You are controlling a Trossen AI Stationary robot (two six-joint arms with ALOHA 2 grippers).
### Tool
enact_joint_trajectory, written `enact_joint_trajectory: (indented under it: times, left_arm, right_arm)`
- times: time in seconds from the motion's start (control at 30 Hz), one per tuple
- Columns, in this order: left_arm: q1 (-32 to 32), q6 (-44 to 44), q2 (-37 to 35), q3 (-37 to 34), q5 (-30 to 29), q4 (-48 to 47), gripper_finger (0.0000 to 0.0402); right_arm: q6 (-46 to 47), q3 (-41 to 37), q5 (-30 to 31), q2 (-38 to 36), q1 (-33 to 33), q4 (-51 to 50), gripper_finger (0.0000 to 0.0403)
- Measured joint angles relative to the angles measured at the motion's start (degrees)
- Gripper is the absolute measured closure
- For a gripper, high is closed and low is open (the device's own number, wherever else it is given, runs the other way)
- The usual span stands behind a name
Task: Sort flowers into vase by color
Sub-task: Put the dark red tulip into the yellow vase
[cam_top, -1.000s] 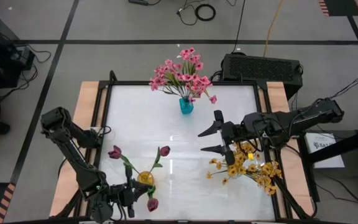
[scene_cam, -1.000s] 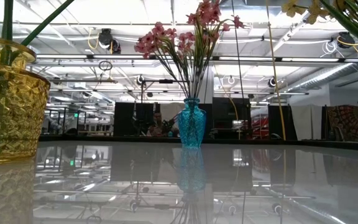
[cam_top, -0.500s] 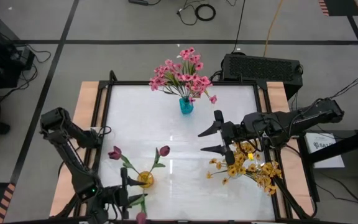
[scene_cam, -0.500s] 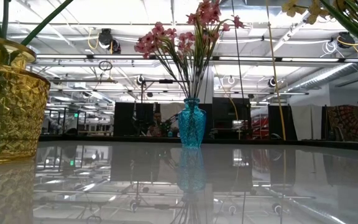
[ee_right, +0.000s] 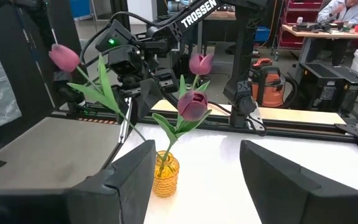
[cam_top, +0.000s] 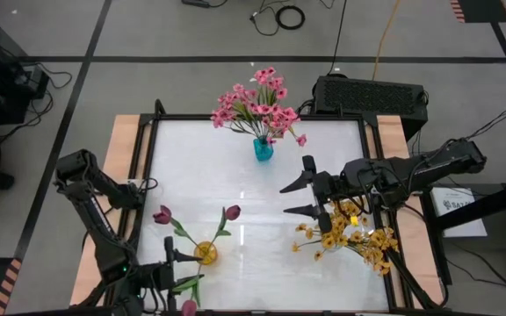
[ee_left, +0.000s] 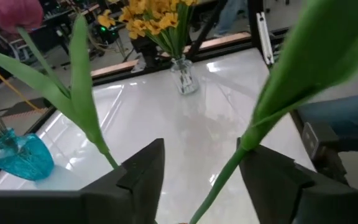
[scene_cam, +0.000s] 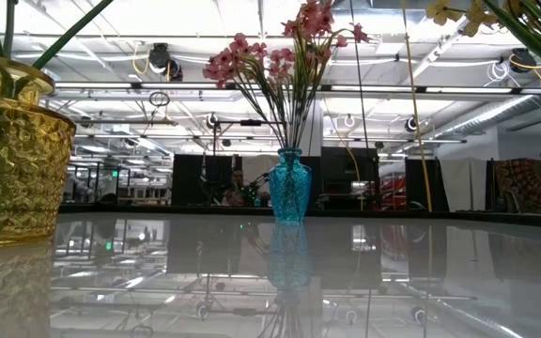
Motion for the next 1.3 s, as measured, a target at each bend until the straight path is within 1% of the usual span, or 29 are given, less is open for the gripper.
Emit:
enact_joint_trajectory:
  times: [0.2, 0.3, 0.4, 0.47, 0.5, 0.73, 0.87, 1.0, 1.1, 1.3]
  left_arm:
    - [1.55, 0.02, 0.0, 0.0, -0.39, 0.18, 0.0258]
    - [2.62, -0.76, 0.0, 0.0, 2.58, 0.13, 0.0284]
    - [3.71, -2.09, 0.0, 0.02, 6.75, 0.08, 0.0295]
    - [4.33, -3.01, 0.0, 0.02, 9.94, -0.24, 0.0297]
    - [4.61, -3.13, 0.0, 0.02, 10.59, -0.29, 0.0297]
    - [5.05, -4.44, -0.18, 0.02, 10.64, -0.59, 0.0297]
    - [5.03, -5.02, -0.94, 0.02, 11.34, -3.87, 0.0297]
    - [5.03, -12.56, -2.98, 0.02, 12.57, -10.35, 0.0295]
    - [4.96, -15.4, -4.15, 0.02, 15.03, -12.2, 0.0284]
    - [4.01, -14.78, -4.5, 0.04, 19.09, -12.41, 0.0246]
  right_arm:
    - [-0.05, 0.0, 0.0, 0.0, 0.0, 0.01, 0.0177]
    - [-0.17, 0.0, 0.0, 0.0, 0.0, 0.01, 0.0177]
    - [-0.2, 0.0, 0.0, 0.0, 0.0, 0.01, 0.0177]
    - [-0.19, 0.0, 0.0, 0.0, 0.0, 0.01, 0.0177]
    - [-0.19, 0.0, 0.0, 0.0, -0.02, -0.01, 0.0177]
    - [-0.2, 0.0, 0.0, 0.0, -0.02, 0.01, 0.0177]
    - [-0.18, 0.0, -0.01, 0.0, -0.02, -0.01, 0.0177]
    - [-0.19, 0.0, -0.02, 0.0, -0.02, -0.09, 0.0177]
    - [-0.3, 0.0, -0.02, 0.0, -0.01, -0.12, 0.0177]
    - [-0.4, 0.0, -0.02, 0.0, 0.0, -0.24, 0.0177]
